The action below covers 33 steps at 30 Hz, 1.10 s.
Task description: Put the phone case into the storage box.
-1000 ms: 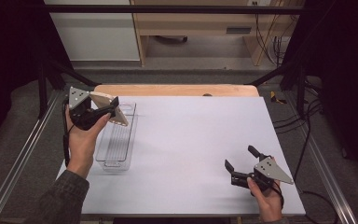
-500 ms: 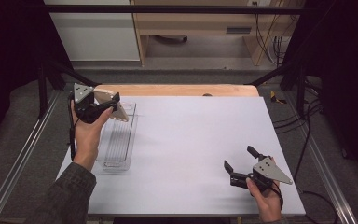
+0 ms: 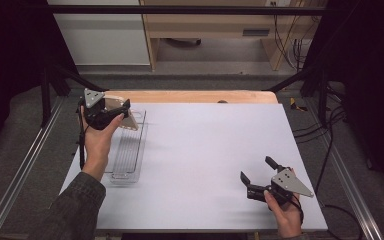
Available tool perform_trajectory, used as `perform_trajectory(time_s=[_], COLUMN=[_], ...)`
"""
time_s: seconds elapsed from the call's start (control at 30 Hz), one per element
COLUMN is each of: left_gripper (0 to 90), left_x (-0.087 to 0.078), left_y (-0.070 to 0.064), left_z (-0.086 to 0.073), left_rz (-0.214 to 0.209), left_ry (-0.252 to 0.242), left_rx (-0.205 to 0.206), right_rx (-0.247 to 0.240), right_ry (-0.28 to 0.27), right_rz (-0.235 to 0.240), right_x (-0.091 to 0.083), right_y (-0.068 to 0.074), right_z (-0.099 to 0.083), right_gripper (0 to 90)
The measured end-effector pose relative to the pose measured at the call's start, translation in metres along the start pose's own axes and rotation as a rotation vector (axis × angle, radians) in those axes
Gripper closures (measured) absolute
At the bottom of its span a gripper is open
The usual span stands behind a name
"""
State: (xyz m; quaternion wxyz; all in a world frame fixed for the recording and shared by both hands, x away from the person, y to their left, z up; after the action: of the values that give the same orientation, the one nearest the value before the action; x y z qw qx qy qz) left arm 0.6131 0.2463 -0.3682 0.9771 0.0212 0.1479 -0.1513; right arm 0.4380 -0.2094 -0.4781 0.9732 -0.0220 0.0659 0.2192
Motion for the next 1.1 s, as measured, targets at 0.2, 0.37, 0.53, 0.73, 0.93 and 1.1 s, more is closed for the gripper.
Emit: perform_trajectory(time_s=[0.2,0.37,0.53,0.73,0.93,1.1], left_gripper=[10.5,10.4,10.4,10.4,10.4,10.4], left_x=[0.006,0.009,0.011,0.013,0.015,0.016], left_y=[0.001,0.0,0.0,-0.004,-0.005,-0.005], left_z=[-0.004,-0.007,-0.009,-0.012,-0.015,-0.018], left_rz=[0.005,0.006,0.009,0.015,0.016,0.015], left_ry=[0.013,0.02,0.026,0.037,0.048,0.059], left_rx=[-0.002,-0.001,0.003,0.021,0.017,0.011], right_rx=[-0.003,-0.008,-0.007,-0.012,-0.009,-0.008], right_ry=[0.0,0.003,0.006,0.01,0.008,0.009], right_rz=[0.002,0.002,0.003,0.008,0.009,0.003], right_x=[0.001,0.001,0.001,0.002,0.002,0.001], right_y=[0.001,0.001,0.001,0.003,0.003,0.002], right_z=[0.0,-0.001,-0.001,-0.002,-0.002,-0.002], right_gripper=[2.1,2.0,2.0,2.0,2.0,2.2])
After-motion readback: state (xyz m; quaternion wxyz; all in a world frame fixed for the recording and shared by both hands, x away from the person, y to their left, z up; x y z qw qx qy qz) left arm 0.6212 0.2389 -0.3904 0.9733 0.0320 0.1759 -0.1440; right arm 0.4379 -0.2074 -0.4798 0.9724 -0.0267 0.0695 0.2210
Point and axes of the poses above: each handheld gripper's, and its own axes: x roughly forward along the jaws, z roughly out of its top, y roughly to its left, the point moved 5 cm from there along x, roughly forward along the jaws, and after that the axes turned 3 degrees about -z, right-handed, at the moved point
